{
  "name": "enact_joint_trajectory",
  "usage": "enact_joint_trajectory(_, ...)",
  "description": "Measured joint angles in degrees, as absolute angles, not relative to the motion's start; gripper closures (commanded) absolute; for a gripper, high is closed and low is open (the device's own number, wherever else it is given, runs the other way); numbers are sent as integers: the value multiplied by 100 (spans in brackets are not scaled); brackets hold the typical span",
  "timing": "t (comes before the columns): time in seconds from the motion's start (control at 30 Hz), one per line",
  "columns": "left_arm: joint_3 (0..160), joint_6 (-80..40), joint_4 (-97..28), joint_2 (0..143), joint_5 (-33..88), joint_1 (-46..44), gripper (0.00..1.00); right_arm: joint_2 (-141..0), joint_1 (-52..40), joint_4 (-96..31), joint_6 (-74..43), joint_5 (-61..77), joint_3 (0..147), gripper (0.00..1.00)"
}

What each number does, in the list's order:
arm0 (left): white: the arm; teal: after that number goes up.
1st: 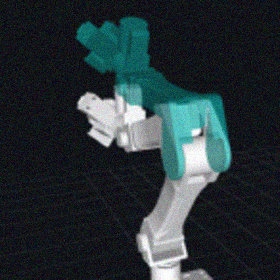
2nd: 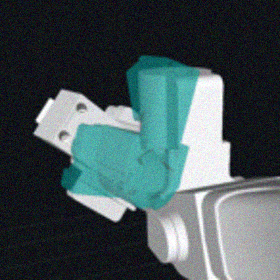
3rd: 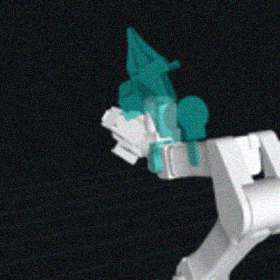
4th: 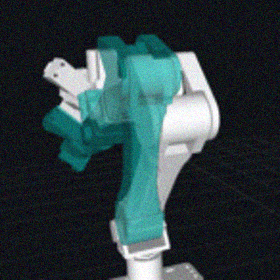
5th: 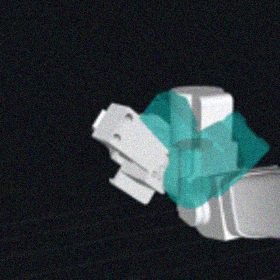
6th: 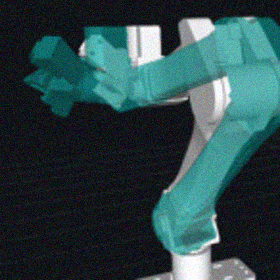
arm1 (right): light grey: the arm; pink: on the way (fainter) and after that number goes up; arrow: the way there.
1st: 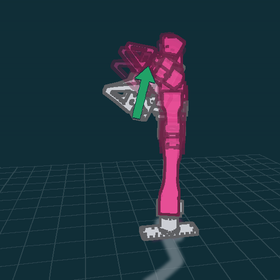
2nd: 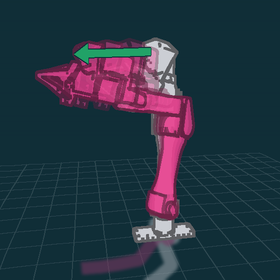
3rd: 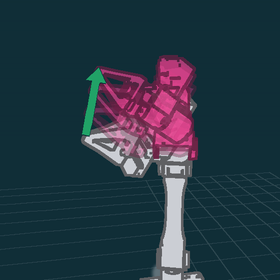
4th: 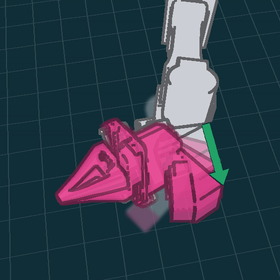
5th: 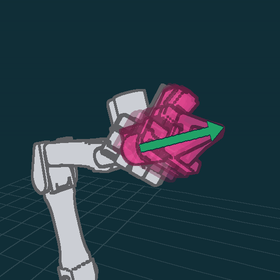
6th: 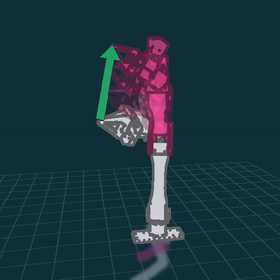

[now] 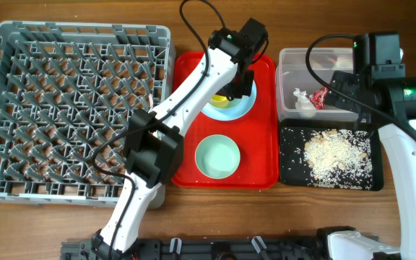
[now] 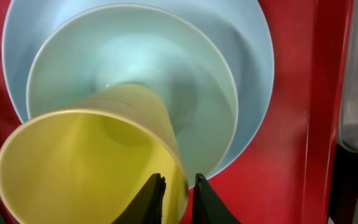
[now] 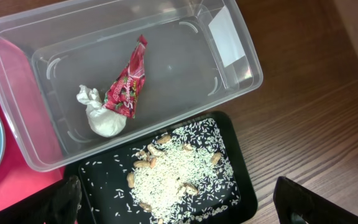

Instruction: Sort waste into correct bins and load items into the dishwasher rack

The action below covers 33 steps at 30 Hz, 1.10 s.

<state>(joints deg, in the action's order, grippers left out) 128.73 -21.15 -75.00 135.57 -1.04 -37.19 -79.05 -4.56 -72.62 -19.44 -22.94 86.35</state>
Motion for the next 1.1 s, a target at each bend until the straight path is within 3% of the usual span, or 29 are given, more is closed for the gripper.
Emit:
enact_joint_trajectory(0.37, 12873, -2112, -7526, 13653, -169, -3719, 87, -7905, -456, -7262, -1944, -2294, 8635, 0)
enact_joint_trajectory(0.4, 12873, -2112, -7537, 13703, -169, -3719, 88, -7905, -456, -7262, -1944, -2296, 8635, 0)
enact_joint_trajectory(0.43, 12873, -2112, -7548, 13760, -172, -3719, 96, -7905, -456, -7262, -1944, -2296, 8635, 0)
enact_joint_trajectory(0.9, 12873, -2130, -7564, 13839, -751, -3717, 96, -7905, -456, -7262, -1944, -2296, 8635, 0)
enact_joint_trajectory(1.1, 12849, -2112, -7544, 13233, -766, -3706, 96, -7905, -456, -7262, -1944, -2296, 8635, 0)
